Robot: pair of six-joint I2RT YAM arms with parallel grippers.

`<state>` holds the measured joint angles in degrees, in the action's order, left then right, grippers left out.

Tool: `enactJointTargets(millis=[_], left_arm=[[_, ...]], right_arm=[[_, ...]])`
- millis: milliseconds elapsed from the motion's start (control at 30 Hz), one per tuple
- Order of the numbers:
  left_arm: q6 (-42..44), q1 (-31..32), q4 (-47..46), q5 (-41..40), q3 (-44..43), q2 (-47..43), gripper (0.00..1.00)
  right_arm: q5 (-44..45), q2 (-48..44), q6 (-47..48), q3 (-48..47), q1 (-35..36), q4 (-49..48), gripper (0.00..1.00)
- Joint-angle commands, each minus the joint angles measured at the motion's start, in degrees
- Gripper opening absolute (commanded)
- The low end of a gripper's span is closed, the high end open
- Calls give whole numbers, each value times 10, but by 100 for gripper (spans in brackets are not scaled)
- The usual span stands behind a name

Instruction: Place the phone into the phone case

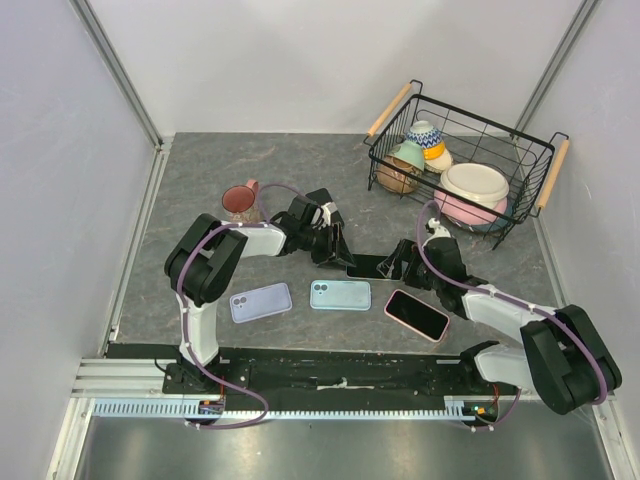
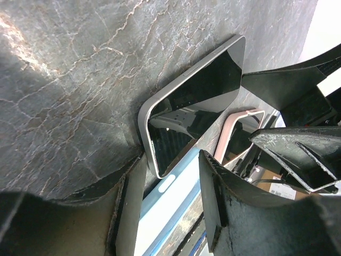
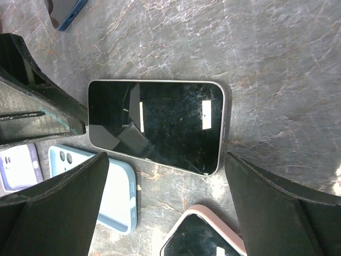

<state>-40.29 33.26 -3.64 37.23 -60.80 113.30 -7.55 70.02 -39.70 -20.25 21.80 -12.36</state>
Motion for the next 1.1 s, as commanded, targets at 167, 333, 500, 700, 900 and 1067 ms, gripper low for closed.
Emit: enactJointTargets(millis=[167,333,500,700,900,1067], left_arm=[[-16,-3,-9,-60,-10,17,53],[-21,-4,-53,-29,-5,19,53],[-77,-8,-216,42,31,25,53],[-118,-10,-320,71,64,25,45],[-100,-10,-290,67,61,18,9],[-63,-10,-234,44,51,0,2]], right_arm=[[9,73,31,-16,1,8,97],[-81,122,13,-10,1,-55,96],[-119,145,-11,7,0,-100,96],[-120,137,-14,12,1,-107,96],[-106,108,-5,4,2,-79,96],[-97,79,8,-4,1,-47,96]])
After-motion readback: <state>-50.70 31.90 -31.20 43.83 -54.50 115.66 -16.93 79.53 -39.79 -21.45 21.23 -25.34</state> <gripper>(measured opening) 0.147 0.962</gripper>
